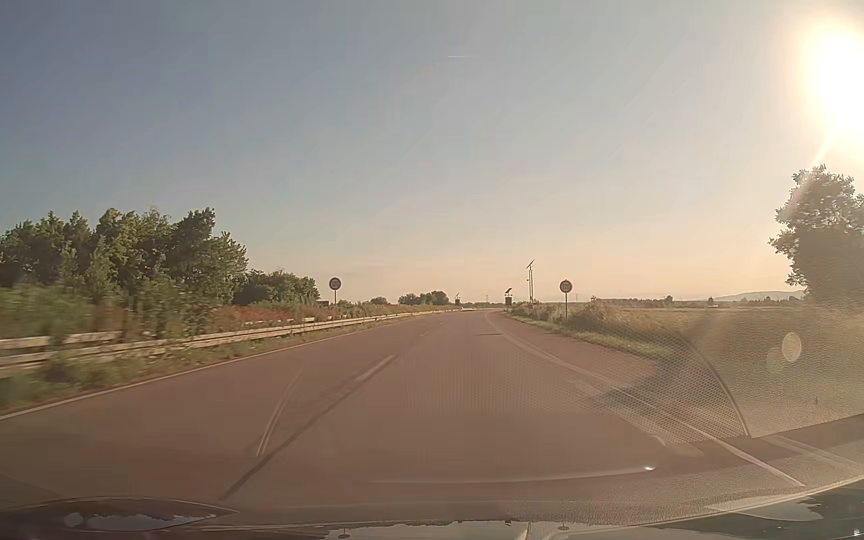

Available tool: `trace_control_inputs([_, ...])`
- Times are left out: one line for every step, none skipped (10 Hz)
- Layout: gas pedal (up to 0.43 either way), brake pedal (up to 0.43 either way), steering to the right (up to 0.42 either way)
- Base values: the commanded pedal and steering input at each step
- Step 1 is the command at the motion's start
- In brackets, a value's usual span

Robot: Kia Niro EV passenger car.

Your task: Follow the waypoints while adhering to traffic rules and regulations

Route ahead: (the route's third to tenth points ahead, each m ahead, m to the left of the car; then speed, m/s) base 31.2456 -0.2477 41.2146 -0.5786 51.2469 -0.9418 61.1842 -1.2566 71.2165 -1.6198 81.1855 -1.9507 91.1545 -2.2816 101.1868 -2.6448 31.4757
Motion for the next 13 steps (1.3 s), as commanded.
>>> trace_control_inputs([0.248,0.0,0.004])
trace_control_inputs([0.248,0.0,0.004])
trace_control_inputs([0.248,0.0,0.004])
trace_control_inputs([0.248,0.0,0.004])
trace_control_inputs([0.248,0.0,0.004])
trace_control_inputs([0.248,0.0,0.004])
trace_control_inputs([0.248,0.0,0.004])
trace_control_inputs([0.248,0.0,0.005])
trace_control_inputs([0.248,0.0,0.004])
trace_control_inputs([0.248,0.0,0.004])
trace_control_inputs([0.248,0.0,0.004])
trace_control_inputs([0.248,0.0,0.004])
trace_control_inputs([0.248,0.0,0.004])
